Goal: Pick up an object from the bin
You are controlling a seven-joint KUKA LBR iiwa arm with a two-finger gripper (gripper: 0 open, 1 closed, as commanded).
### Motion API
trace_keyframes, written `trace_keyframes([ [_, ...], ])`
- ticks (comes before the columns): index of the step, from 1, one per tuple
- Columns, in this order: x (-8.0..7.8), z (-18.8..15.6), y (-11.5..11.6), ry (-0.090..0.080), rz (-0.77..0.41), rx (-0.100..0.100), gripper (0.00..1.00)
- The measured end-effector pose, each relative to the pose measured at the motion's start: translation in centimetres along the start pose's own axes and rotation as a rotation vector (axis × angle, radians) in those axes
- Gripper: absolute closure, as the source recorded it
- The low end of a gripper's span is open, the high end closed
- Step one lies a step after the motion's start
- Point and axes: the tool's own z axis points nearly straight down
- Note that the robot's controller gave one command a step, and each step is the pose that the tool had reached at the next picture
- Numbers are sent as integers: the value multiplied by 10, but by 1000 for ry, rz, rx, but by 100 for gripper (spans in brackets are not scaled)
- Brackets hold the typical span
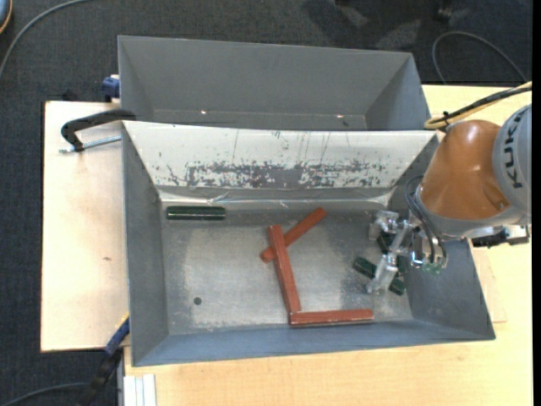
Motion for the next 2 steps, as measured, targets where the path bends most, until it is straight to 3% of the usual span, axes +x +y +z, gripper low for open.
trace_keyframes([
  [1, 1, 0, 2, 3, -2, -1, 100],
  [2, -6, -149, 3, -8, -17, -1, 100],
])
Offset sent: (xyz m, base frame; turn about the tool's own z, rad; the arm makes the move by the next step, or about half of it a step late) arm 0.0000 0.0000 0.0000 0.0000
